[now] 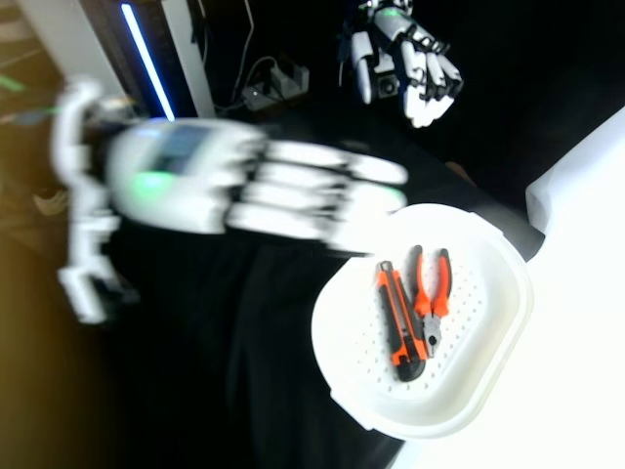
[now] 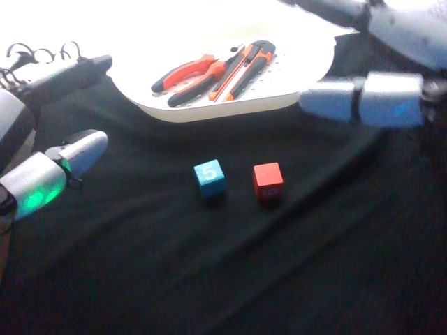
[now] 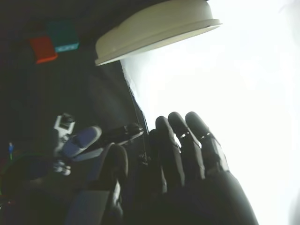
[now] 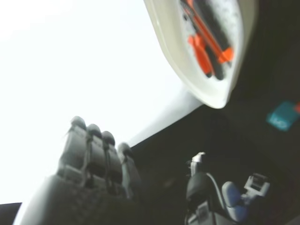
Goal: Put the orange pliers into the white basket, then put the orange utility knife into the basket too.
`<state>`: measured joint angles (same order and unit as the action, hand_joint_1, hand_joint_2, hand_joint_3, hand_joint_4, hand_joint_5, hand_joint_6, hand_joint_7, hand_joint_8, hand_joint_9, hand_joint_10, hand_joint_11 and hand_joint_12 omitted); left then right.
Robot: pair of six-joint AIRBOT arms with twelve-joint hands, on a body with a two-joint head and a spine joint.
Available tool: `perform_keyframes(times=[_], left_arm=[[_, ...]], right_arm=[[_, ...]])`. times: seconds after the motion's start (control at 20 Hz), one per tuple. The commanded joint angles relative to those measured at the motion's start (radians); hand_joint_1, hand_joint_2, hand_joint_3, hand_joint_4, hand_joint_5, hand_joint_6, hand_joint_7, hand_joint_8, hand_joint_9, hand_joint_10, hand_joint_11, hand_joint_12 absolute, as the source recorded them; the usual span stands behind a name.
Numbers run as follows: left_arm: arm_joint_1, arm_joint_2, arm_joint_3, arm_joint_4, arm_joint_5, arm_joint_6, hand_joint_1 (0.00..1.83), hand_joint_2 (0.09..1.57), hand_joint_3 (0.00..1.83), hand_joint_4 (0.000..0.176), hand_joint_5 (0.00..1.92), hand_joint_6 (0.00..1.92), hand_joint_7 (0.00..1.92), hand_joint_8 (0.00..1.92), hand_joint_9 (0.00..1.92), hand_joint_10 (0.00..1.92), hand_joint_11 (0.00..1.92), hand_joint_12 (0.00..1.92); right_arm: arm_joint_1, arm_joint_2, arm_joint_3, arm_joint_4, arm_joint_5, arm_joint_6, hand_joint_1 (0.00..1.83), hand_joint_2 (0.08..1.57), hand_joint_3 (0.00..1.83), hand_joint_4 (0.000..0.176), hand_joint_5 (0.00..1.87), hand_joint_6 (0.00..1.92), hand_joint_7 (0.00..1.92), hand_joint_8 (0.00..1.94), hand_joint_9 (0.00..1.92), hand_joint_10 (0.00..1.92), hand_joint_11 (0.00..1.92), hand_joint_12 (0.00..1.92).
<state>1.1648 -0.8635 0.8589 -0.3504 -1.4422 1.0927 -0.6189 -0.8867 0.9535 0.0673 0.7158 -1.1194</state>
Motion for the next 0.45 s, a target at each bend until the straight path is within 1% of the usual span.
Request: perform_keyframes(times=[0.0, 0.05, 0.1, 0.15, 0.2, 0.25, 0.3, 0.35, 0.4], left_arm=[[0.0, 0.011, -0.007, 0.014, -0.151, 0.002, 0.47, 1.35, 0.0, 0.065, 0.15, 0.0, 0.22, 0.0, 0.22, 0.05, 0.0, 0.75], [0.009, 0.019, -0.013, 0.01, -0.168, 0.008, 0.34, 1.33, 0.0, 0.086, 0.04, 0.0, 0.06, 0.0, 0.06, 0.01, 0.0, 0.37], [0.013, 0.026, -0.018, 0.009, -0.181, 0.012, 0.25, 1.34, 0.0, 0.071, 0.01, 0.0, 0.01, 0.0, 0.01, 0.0, 0.0, 0.07], [0.018, 0.033, -0.024, 0.009, -0.196, 0.016, 0.22, 1.35, 0.0, 0.077, 0.0, 0.0, 0.0, 0.0, 0.0, 0.0, 0.0, 0.01], [0.025, 0.043, -0.032, 0.009, -0.214, 0.023, 0.16, 1.33, 0.0, 0.085, 0.0, 0.0, 0.0, 0.0, 0.0, 0.0, 0.0, 0.0], [0.037, 0.06, -0.043, 0.008, -0.241, 0.032, 0.15, 1.31, 0.0, 0.11, 0.0, 0.0, 0.0, 0.0, 0.0, 0.0, 0.0, 0.0], [0.05, 0.073, -0.053, 0.004, -0.272, 0.041, 0.16, 1.29, 0.0, 0.125, 0.0, 0.0, 0.0, 0.0, 0.0, 0.0, 0.0, 0.0], [0.058, 0.08, -0.058, -0.002, -0.287, 0.046, 0.13, 1.23, 0.0, 0.166, 0.0, 0.0, 0.0, 0.0, 0.0, 0.0, 0.0, 0.0], [0.062, 0.088, -0.062, -0.008, -0.29, 0.054, 0.12, 1.2, 0.0, 0.174, 0.0, 0.0, 0.0, 0.0, 0.0, 0.0, 0.0, 0.0]], right_arm=[[-0.008, 0.022, -0.015, 0.014, 0.233, 0.001, 0.07, 1.14, 0.0, 0.169, 0.0, 0.0, 0.0, 0.0, 0.0, 0.0, 0.0, 0.0], [-0.049, 0.054, -0.045, 0.032, 0.292, 0.002, 0.1, 1.11, 0.0, 0.161, 0.0, 0.0, 0.0, 0.0, 0.0, 0.0, 0.0, 0.0], [-0.081, 0.082, -0.07, 0.042, 0.344, 0.002, 0.09, 1.11, 0.0, 0.154, 0.0, 0.0, 0.0, 0.0, 0.0, 0.0, 0.05, 0.02], [-0.111, 0.11, -0.092, 0.048, 0.385, 0.002, 0.08, 1.09, 0.0, 0.172, 0.0, 0.0, 0.0, 0.0, 0.0, 0.0, 0.01, 0.0], [-0.137, 0.135, -0.114, 0.055, 0.426, 0.002, 0.08, 1.1, 0.0, 0.139, 0.0, 0.0, 0.0, 0.0, 0.0, 0.0, 0.0, 0.0], [-0.169, 0.163, -0.137, 0.066, 0.474, 0.002, 0.07, 1.09, 0.0, 0.127, 0.0, 0.0, 0.0, 0.0, 0.0, 0.0, 0.0, 0.0], [-0.2, 0.186, -0.155, 0.081, 0.519, 0.002, 0.07, 1.09, 0.0, 0.12, 0.0, 0.0, 0.0, 0.0, 0.0, 0.0, 0.0, 0.0], [-0.221, 0.199, -0.164, 0.091, 0.546, 0.002, 0.1, 1.09, 0.0, 0.108, 0.0, 0.0, 0.0, 0.0, 0.0, 0.0, 0.0, 0.0], [-0.241, 0.213, -0.174, 0.105, 0.58, 0.002, 0.14, 1.09, 0.0, 0.139, 0.0, 0.0, 0.0, 0.0, 0.0, 0.0, 0.0, 0.0]])
